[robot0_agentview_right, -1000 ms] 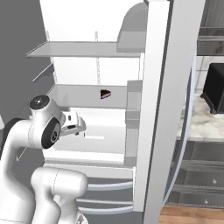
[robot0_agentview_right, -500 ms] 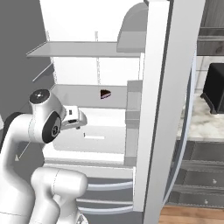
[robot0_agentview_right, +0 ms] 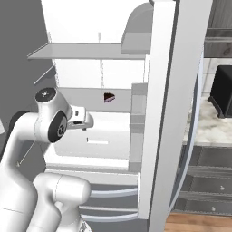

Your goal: Take the donut and cake from the fridge and place them on the empty tray on the dining counter.

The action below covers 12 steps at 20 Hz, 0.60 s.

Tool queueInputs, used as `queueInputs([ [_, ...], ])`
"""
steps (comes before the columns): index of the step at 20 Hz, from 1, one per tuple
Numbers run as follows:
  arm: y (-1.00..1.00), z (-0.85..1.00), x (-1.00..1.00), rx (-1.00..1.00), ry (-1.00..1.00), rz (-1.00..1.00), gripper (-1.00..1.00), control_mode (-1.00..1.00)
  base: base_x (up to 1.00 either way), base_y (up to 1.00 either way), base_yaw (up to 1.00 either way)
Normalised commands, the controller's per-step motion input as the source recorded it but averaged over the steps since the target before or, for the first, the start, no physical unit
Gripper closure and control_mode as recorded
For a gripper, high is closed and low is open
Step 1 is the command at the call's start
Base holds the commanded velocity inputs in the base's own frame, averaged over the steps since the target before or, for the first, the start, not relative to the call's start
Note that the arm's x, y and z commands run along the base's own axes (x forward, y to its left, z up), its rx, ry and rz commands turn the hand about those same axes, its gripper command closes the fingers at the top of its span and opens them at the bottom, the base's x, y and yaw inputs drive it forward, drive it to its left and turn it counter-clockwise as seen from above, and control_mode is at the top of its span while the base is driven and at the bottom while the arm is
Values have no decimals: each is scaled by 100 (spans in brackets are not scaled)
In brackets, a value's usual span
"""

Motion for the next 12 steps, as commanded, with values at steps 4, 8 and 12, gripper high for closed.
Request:
queueInputs([
  [4,-2,11,42,4,-9,-4,-100,-100,0,0,0],
  [8,0,25,37,1,-24,-2,-100,-100,0,0,0],
  [12,0,26,27,3,-32,-2,-100,-100,0,0,0],
])
